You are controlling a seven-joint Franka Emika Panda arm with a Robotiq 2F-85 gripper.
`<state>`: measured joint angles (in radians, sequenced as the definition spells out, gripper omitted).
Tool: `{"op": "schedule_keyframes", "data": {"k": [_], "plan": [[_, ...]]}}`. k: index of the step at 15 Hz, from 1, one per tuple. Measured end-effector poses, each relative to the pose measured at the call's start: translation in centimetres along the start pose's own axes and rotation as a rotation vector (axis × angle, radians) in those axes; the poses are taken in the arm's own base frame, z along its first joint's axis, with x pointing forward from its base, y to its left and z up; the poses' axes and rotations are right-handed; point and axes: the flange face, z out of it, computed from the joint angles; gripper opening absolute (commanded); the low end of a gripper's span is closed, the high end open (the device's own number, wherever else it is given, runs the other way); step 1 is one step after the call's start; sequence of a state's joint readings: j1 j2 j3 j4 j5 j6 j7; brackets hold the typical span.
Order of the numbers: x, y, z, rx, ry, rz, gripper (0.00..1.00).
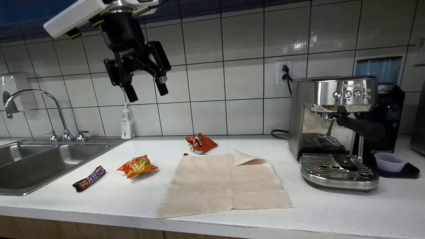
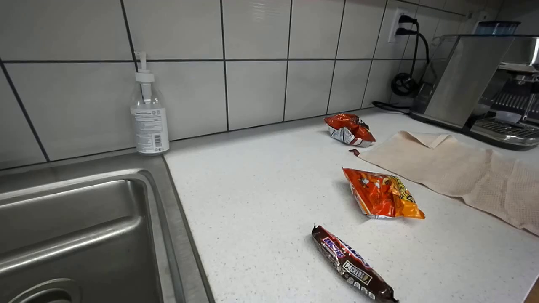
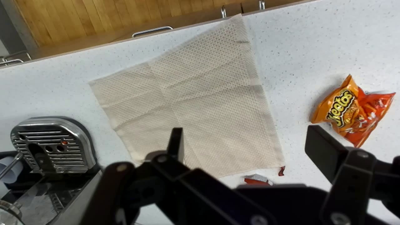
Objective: Fold the cloth
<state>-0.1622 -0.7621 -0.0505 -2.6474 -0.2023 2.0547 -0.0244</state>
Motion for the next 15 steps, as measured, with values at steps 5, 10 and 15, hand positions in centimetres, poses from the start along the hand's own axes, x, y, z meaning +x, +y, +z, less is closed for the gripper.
{"op": "schedule_keyframes", "data": {"k": [5,10,15], "plan": [[1.2,1.3,2.1,0.029,0.013,0.032,1.00],[3.4,3.0,6.4,0.046,0.004,0.094,1.00],[6.6,4.5,10.8,0.038,-0.031,0.158,1.00]]}}
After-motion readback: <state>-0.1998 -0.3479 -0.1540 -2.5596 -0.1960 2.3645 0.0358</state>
